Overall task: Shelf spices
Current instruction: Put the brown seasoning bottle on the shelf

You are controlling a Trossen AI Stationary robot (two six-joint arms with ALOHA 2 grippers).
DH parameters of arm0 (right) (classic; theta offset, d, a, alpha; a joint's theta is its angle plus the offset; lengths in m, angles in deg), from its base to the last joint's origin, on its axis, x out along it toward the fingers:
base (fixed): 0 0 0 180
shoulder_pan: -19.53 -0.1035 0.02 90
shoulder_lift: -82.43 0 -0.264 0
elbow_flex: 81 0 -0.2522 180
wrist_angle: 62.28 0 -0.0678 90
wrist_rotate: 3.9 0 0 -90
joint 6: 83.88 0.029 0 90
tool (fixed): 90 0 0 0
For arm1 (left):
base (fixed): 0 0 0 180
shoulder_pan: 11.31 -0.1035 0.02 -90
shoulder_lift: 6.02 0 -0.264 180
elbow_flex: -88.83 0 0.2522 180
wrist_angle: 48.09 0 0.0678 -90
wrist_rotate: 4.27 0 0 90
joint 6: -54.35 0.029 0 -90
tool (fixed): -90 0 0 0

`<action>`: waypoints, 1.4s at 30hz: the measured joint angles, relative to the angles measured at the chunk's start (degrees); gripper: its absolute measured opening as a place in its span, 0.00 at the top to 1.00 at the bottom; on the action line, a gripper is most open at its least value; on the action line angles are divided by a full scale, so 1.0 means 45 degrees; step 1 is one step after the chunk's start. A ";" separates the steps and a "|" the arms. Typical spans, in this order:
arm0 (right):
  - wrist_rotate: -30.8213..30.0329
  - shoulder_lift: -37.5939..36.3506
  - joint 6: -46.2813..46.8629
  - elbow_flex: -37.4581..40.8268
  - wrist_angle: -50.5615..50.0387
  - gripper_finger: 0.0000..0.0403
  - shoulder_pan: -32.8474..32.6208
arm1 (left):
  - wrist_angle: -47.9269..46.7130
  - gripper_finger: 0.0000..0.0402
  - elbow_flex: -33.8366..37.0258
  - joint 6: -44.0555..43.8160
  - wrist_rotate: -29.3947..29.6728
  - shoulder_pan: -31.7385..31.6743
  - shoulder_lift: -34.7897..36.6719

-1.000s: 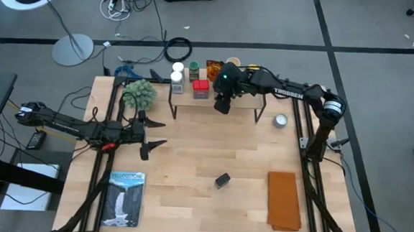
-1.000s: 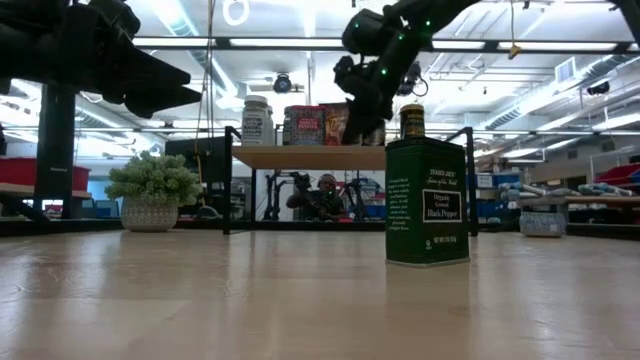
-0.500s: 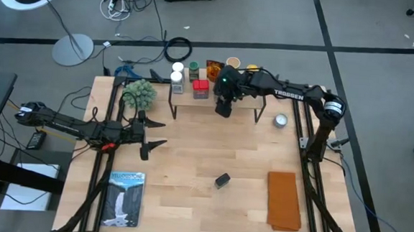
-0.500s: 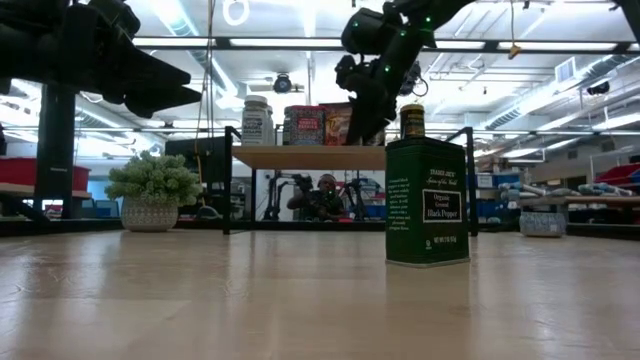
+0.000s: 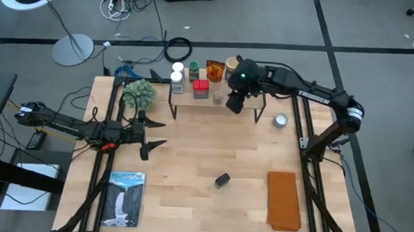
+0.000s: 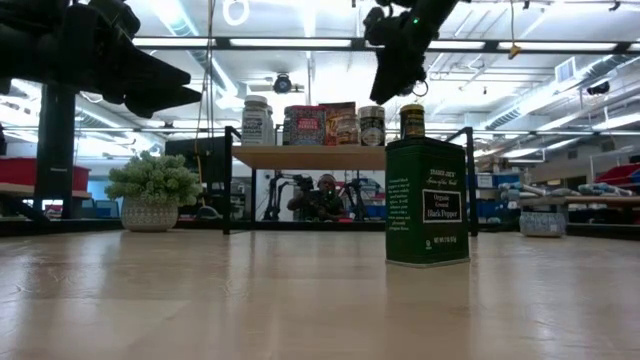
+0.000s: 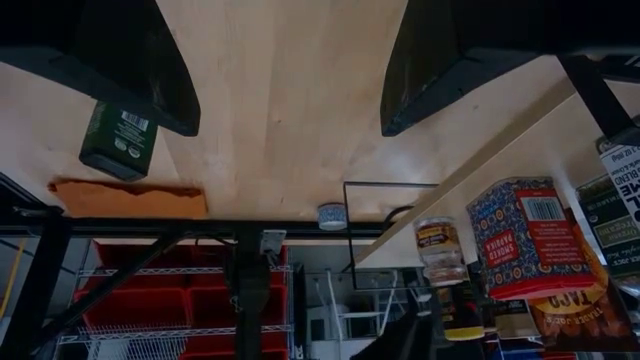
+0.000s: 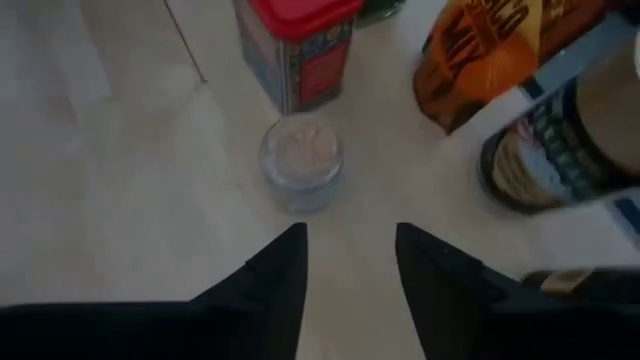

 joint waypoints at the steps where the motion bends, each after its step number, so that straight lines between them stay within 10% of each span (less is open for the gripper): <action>1: 0.0003 -0.0100 0.0109 0.0036 -0.0125 0.64 -0.0105 | 0.0004 0.21 0.0000 0.0000 0.0000 0.0000 0.0004; 9: -0.2220 -0.0402 0.0594 0.1403 0.0571 0.97 -0.2028 | 0.0063 0.21 0.0000 -0.0010 -0.0004 -0.0005 0.0001; 22: -0.4822 -0.0341 0.2643 0.7644 1.2480 1.00 -0.3480 | 0.0062 0.21 0.0000 -0.0005 -0.0320 0.0000 0.0001; 42: -0.5032 -0.0334 0.2348 0.7848 1.2131 1.00 -0.2282 | 0.0102 0.21 0.0000 -0.0005 -0.0335 0.0000 0.0004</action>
